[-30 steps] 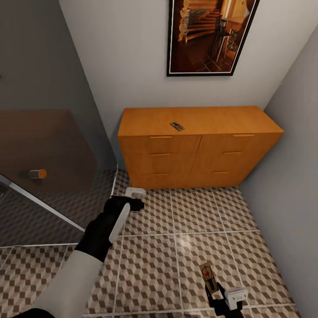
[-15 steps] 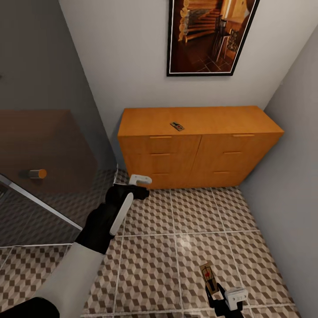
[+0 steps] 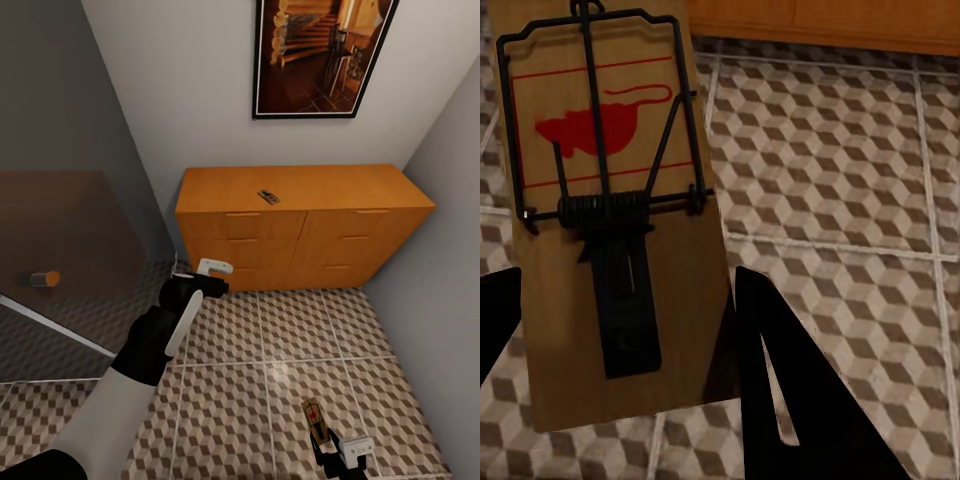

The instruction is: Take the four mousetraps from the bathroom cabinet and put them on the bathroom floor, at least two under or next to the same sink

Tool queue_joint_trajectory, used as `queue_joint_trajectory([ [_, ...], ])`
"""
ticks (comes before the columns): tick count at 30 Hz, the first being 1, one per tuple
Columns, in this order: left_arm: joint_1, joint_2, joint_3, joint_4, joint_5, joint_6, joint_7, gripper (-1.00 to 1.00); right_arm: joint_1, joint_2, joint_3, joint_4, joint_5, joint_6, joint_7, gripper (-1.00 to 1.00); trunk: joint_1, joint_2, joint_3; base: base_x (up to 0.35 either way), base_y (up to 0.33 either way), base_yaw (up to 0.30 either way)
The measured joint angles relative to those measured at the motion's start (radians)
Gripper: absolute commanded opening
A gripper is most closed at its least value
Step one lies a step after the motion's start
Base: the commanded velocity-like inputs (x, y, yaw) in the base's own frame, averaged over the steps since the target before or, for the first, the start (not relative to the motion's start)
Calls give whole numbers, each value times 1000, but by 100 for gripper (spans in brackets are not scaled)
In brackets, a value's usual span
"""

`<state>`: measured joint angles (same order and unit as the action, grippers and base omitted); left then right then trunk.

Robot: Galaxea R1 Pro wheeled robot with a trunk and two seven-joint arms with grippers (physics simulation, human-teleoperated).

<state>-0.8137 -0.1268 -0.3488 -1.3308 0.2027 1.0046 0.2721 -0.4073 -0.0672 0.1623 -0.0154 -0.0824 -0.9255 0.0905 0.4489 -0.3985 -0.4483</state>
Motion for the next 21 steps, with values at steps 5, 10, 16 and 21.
queue_joint_trajectory([
  [5,0,0,-1,-1,0,0,0,100,0,0,0,0,0,0,0,-100,0,0,0,293,-86,0],
  [10,0,0,-1,-2,0,1,0,100,0,0,0,0,0,0,0,-100,0,0,0,123,-157,15],
  [16,0,-1,-12,-6,0,1,0,100,0,0,0,-1,0,0,0,-100,1,0,0,15,-26,13],
  [21,0,-3,-16,-12,0,2,1,100,0,0,0,-1,0,1,0,-100,1,0,0,1,-3,1],
])
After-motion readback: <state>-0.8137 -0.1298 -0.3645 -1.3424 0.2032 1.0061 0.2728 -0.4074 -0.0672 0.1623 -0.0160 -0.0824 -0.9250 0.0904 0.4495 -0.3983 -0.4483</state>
